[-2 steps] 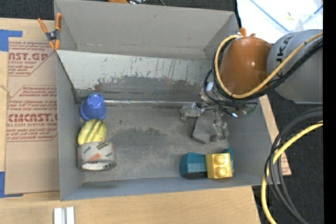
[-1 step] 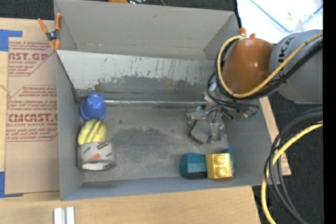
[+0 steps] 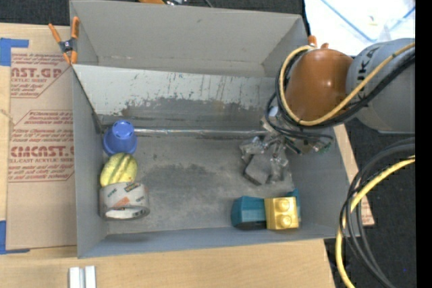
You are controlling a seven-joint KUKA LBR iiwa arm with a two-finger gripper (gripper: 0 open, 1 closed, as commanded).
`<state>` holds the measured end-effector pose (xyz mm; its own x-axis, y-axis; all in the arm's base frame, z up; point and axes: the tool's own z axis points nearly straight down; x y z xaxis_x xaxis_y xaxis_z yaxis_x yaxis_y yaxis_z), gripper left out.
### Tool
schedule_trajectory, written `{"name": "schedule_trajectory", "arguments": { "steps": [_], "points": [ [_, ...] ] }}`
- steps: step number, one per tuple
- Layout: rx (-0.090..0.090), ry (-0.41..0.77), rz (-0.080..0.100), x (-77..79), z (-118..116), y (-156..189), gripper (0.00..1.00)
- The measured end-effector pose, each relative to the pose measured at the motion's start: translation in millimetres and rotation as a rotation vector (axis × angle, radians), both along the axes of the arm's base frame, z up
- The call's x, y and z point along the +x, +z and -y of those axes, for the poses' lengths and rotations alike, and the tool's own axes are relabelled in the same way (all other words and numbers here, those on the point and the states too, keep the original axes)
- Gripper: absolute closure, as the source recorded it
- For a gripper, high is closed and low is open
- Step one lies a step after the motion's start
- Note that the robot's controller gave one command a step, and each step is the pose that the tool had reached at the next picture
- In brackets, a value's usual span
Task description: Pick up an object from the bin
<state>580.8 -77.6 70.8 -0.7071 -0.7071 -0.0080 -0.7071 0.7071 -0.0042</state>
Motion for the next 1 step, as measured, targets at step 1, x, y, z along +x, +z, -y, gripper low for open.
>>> {"name": "schedule_trajectory", "arguments": {
  "steps": [1],
  "points": [
    [0.002,0.000,-0.012,-3.5,-0.9,15.4,1.00]
  ]
}}
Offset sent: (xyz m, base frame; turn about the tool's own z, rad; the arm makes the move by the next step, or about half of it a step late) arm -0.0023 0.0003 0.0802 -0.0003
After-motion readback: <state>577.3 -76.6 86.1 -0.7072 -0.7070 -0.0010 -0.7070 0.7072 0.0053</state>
